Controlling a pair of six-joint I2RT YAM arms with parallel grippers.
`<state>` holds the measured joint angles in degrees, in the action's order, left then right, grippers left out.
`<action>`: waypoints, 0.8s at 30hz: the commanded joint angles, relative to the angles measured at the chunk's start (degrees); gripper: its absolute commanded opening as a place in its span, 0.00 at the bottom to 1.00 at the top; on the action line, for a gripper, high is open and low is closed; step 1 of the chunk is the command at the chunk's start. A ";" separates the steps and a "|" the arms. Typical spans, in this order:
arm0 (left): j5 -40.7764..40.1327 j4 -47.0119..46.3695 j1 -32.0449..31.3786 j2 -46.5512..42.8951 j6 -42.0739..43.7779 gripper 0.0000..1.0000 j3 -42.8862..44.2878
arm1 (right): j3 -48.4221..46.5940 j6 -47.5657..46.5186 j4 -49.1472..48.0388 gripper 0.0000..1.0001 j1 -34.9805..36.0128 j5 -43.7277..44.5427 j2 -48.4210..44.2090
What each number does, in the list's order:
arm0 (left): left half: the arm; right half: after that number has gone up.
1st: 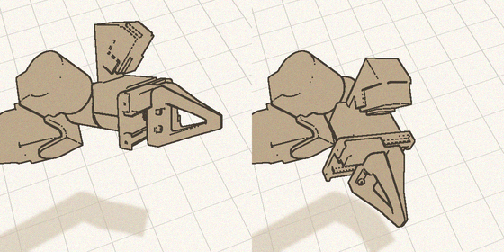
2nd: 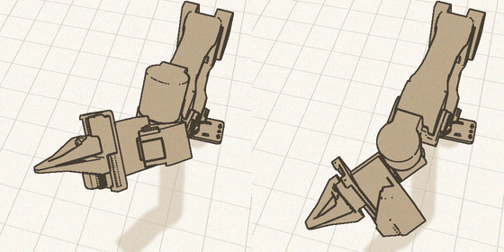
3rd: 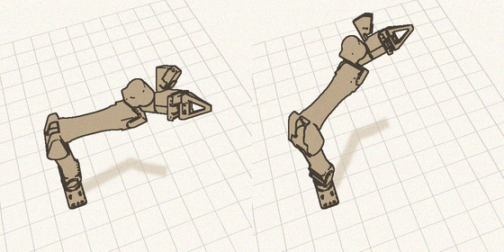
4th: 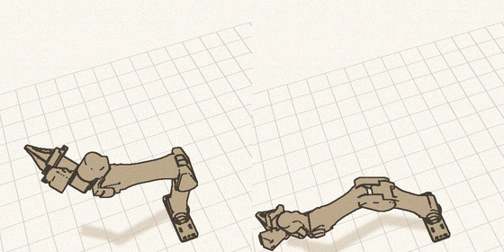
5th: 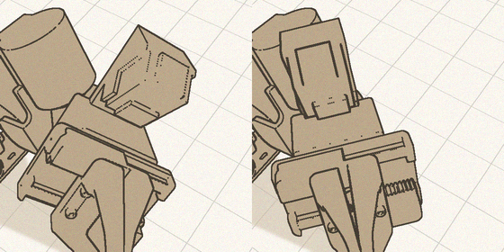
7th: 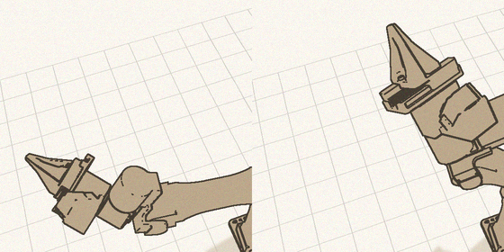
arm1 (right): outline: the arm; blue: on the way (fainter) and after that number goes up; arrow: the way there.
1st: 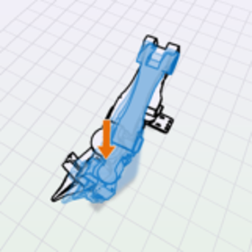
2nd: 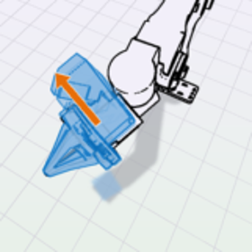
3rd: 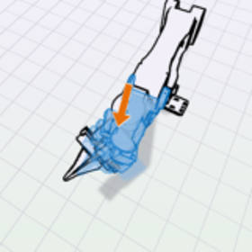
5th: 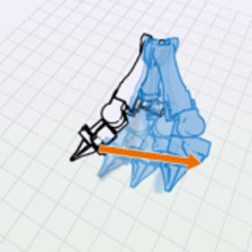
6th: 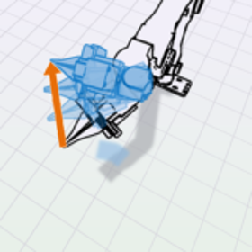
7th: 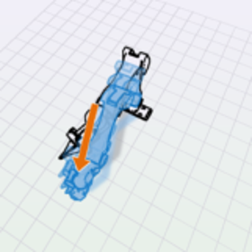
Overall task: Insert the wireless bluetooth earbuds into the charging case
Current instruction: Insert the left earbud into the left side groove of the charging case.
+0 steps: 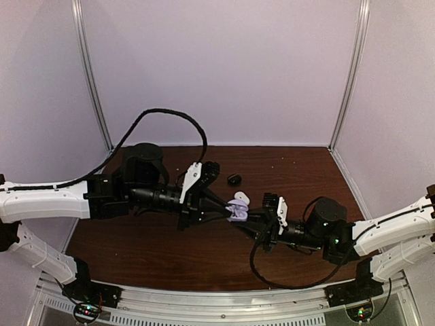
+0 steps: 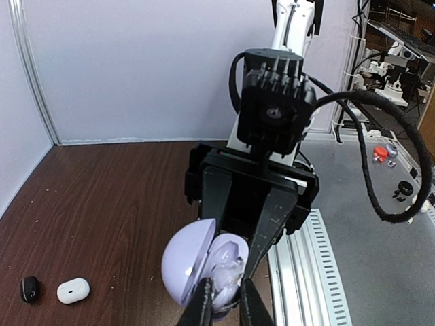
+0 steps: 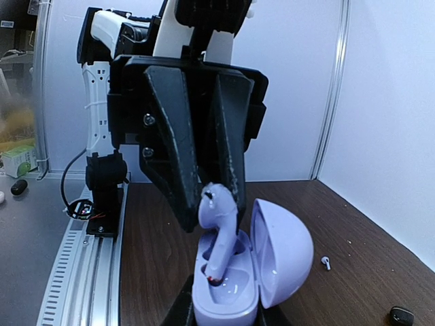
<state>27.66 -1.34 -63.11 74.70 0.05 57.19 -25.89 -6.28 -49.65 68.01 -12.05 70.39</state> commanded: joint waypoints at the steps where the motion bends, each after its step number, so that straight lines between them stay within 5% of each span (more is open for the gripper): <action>1: -0.44 0.90 -0.26 -0.62 1.35 0.12 1.51 | -0.39 -0.49 -2.17 0.00 -0.07 -0.53 -1.36; 16: -3.54 6.75 -0.26 -2.71 3.31 0.11 4.77 | -0.91 -0.32 1.91 0.00 -0.07 0.68 0.62; 24: -7.04 18.07 -0.25 -2.20 8.35 0.11 9.04 | -1.78 0.36 6.89 0.00 -0.07 1.44 -0.25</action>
<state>23.14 10.87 -63.11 73.28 4.69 63.05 -25.91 -6.22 -45.52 68.01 -11.90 70.67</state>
